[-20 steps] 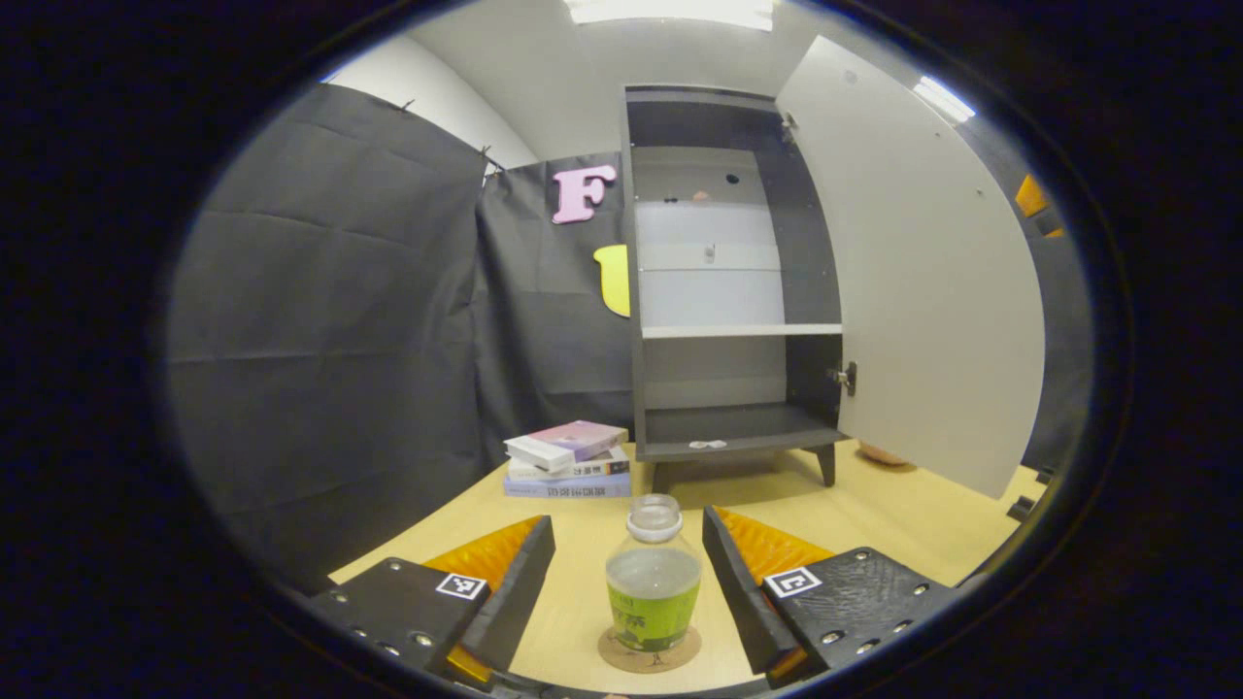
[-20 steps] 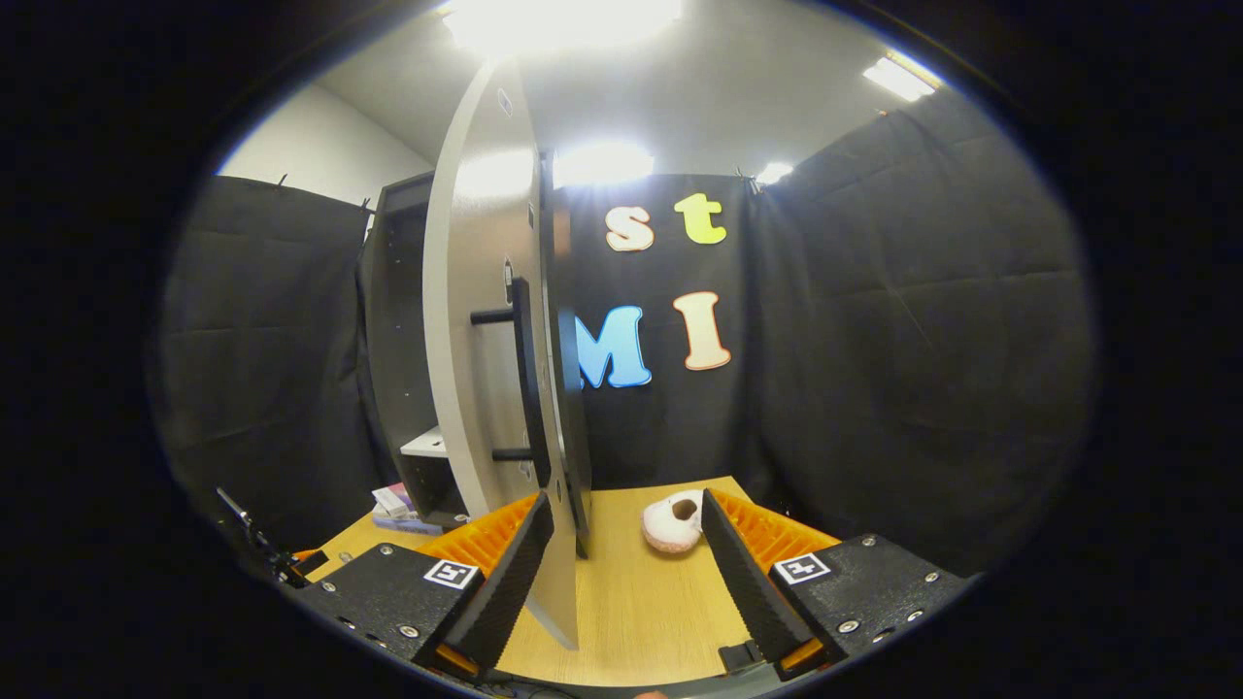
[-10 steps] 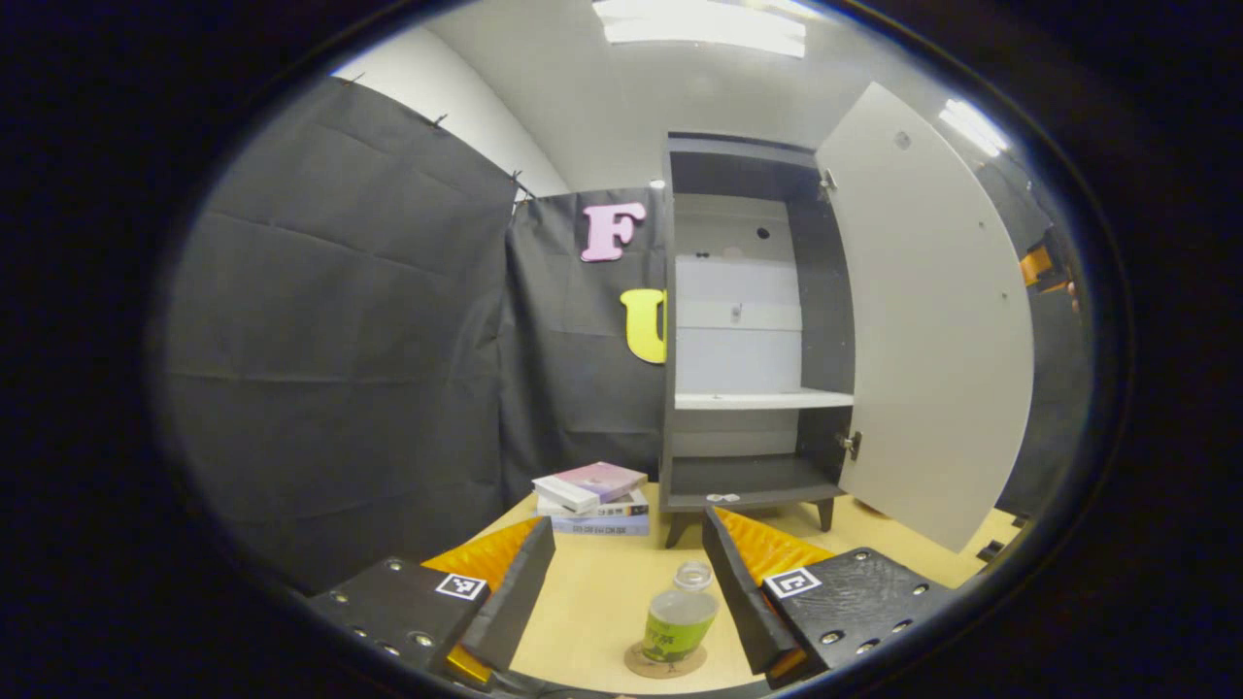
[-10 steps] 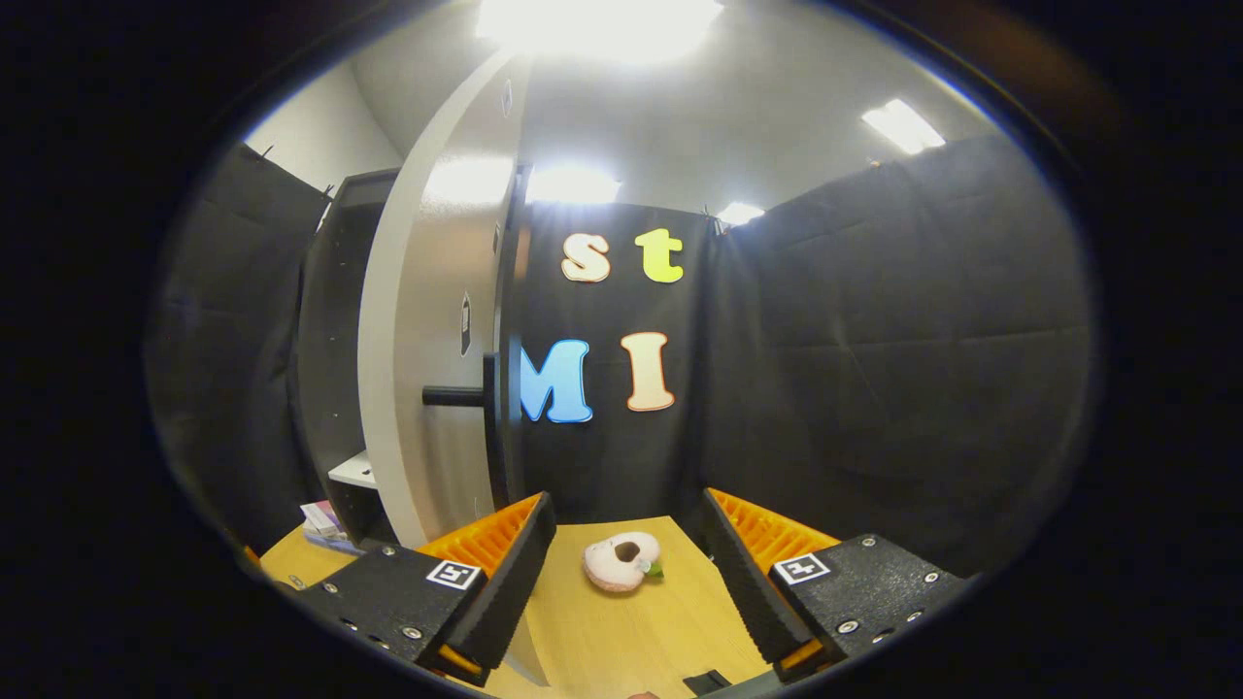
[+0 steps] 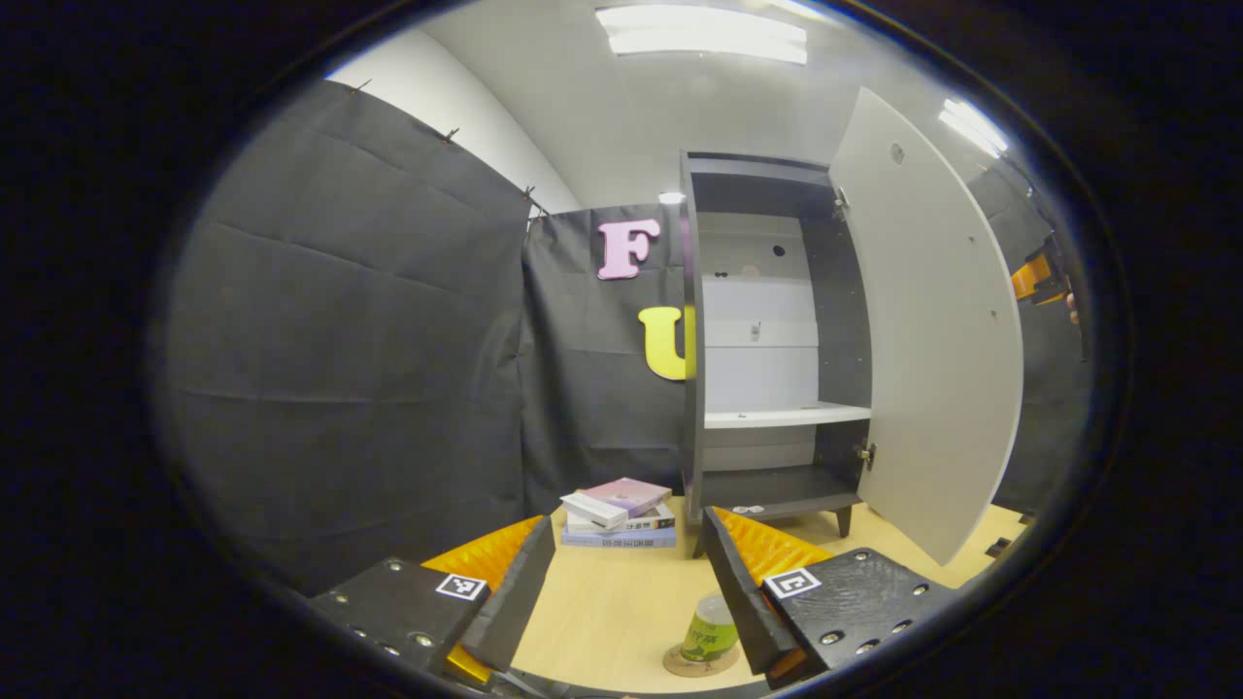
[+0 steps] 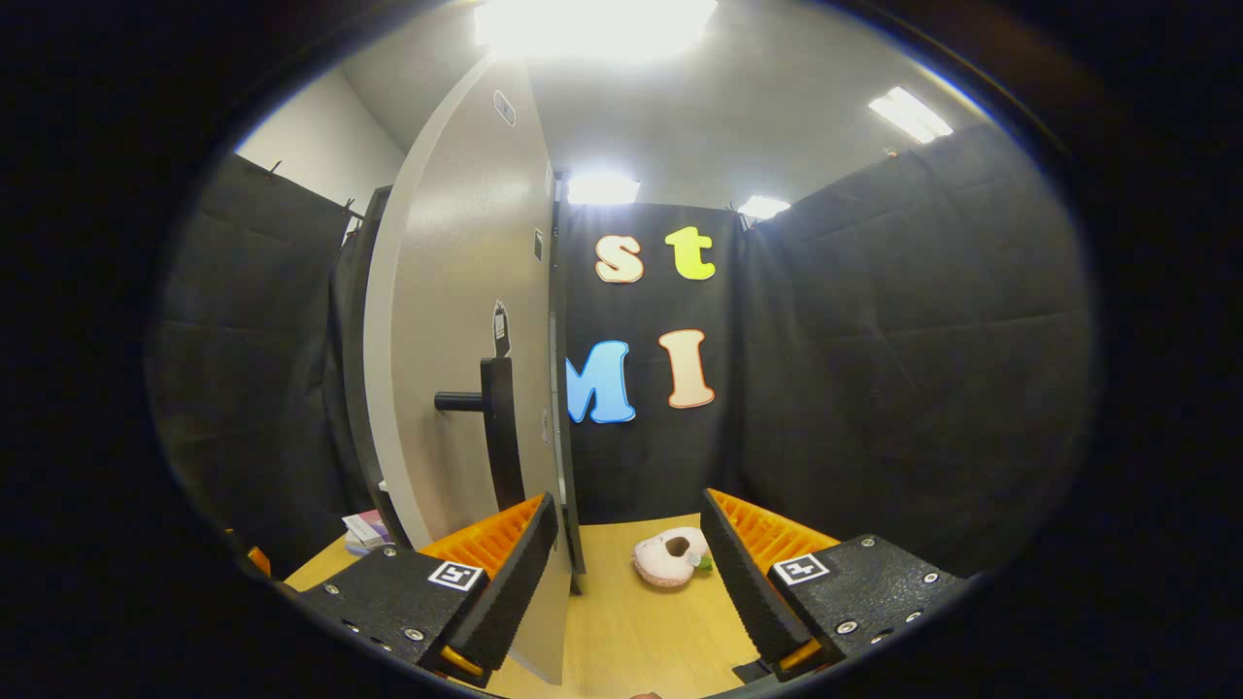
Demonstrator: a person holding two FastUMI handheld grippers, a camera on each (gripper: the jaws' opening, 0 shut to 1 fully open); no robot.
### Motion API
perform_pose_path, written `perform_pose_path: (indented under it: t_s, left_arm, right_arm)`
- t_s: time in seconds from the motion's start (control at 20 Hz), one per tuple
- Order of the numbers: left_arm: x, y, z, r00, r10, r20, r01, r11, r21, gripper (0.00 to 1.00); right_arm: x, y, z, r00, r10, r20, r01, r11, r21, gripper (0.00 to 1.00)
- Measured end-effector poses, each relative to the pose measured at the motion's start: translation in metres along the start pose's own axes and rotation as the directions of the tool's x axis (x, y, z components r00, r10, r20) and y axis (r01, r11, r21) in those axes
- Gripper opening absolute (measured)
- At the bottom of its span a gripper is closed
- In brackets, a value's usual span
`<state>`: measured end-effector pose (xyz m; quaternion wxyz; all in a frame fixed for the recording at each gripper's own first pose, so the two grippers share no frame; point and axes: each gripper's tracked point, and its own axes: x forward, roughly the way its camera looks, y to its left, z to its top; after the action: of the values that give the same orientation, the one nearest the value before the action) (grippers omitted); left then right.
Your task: Open the cabinet door with the right hand, grasp the bottle in the cabinet with the left hand and place it on the coaster, then close the cabinet door with the right hand.
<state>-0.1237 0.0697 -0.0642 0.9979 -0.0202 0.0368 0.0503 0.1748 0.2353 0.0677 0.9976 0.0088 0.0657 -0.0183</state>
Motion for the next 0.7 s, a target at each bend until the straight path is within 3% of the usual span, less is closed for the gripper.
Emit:
perform_pose_path:
  t_s: [0.1,0.7]
  left_arm:
    - [-0.002,0.002,-0.003,1.0,0.01,-0.006,-0.01,1.0,0.005,0.88]
    - [-0.014,0.033,-0.002,0.994,0.108,-0.021,-0.108,0.994,0.003,0.91]
  right_arm:
    - [0.0,0.014,0.0,1.0,0.031,0.001,-0.031,1.0,-0.001,0.93]
    - [0.017,0.108,0.001,0.977,0.211,0.006,-0.211,0.977,0.003,0.93]
